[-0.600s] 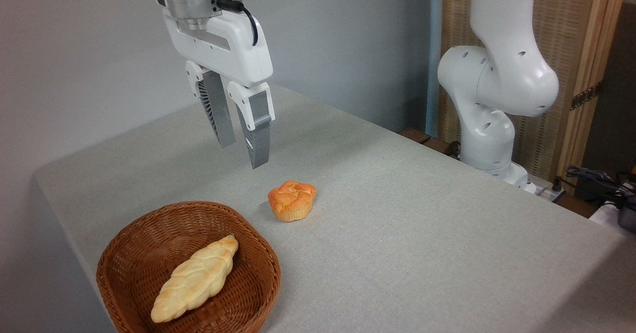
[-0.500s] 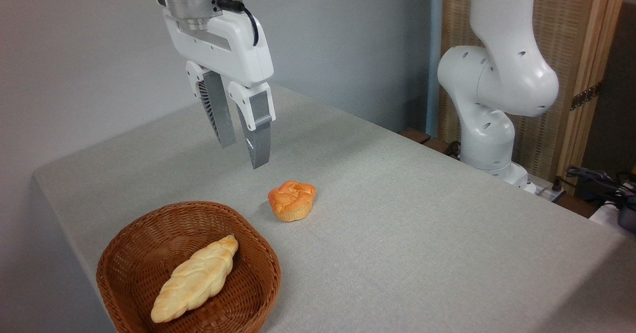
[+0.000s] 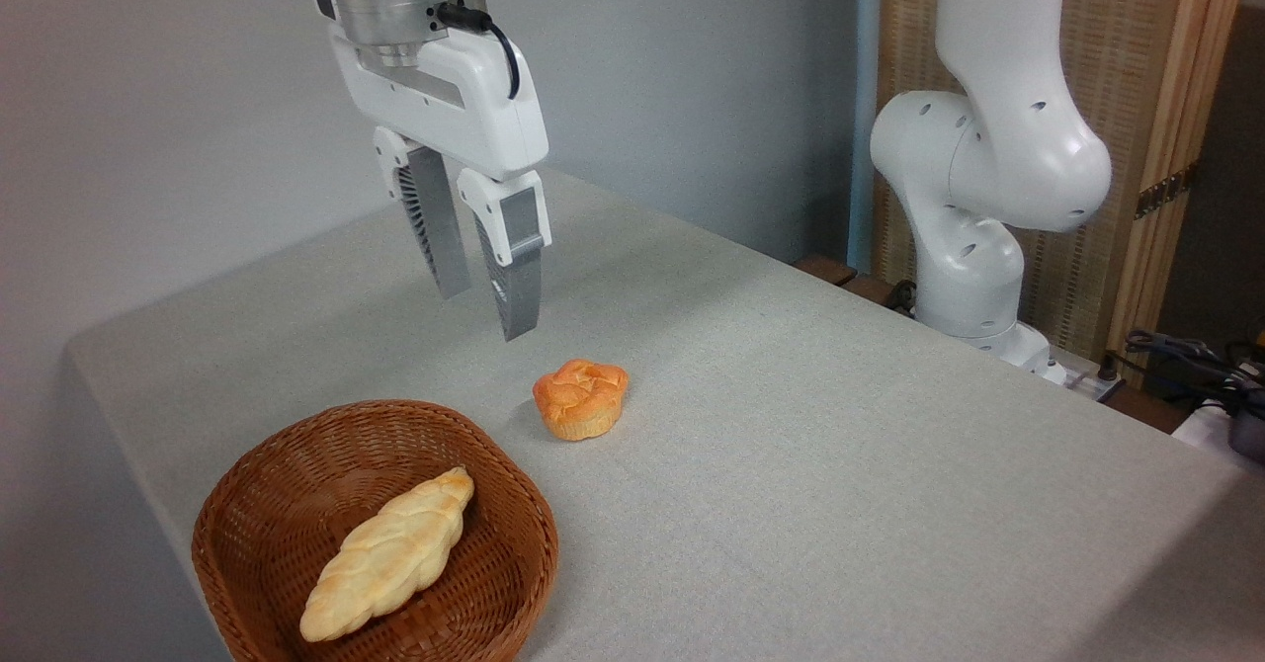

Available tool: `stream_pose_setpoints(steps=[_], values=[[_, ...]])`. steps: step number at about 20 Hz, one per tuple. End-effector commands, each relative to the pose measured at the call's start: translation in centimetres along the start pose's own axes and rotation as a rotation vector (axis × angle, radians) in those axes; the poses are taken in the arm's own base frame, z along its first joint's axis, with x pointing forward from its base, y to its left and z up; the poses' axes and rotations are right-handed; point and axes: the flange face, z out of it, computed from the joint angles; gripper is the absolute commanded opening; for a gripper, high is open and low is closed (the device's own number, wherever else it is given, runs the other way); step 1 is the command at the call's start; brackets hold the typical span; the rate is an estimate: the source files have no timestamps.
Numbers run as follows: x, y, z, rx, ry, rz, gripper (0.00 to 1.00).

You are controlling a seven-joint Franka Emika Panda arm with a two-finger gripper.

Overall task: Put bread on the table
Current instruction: 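Lower the open gripper down into the wicker basket over the long bread roll, then close the gripper on the long bread roll in the basket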

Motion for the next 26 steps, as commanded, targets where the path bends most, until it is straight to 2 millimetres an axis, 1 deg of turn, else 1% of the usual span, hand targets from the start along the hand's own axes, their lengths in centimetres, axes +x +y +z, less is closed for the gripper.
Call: stream_pose_setpoints(steps=[1, 3, 5, 8, 11, 15, 17, 19, 20, 24, 26], values=[[0.3, -0.6, 0.7, 0.024, 0.072, -0.121, 1.0], [0.8, -1.1, 1.9, 0.037, 0.094, -0.179, 1.0], [1.6, -1.7, 4.0, 0.055, 0.13, -0.236, 1.0], [3.6, -2.7, 8.8, 0.075, 0.163, -0.254, 1.0], [5.1, -3.4, 12.8, 0.068, 0.14, -0.24, 1.0], [6.2, -3.9, 16.6, 0.055, 0.13, -0.235, 1.0], [7.0, -3.3, 18.3, 0.039, 0.111, -0.221, 1.0], [7.2, -3.2, 19.2, 0.031, 0.099, -0.22, 1.0], [7.1, -3.1, 19.4, 0.029, 0.095, -0.218, 0.98], [7.1, -3.1, 19.2, 0.03, 0.096, -0.207, 0.58], [7.0, -3.2, 19.1, 0.031, 0.097, -0.207, 0.51]])
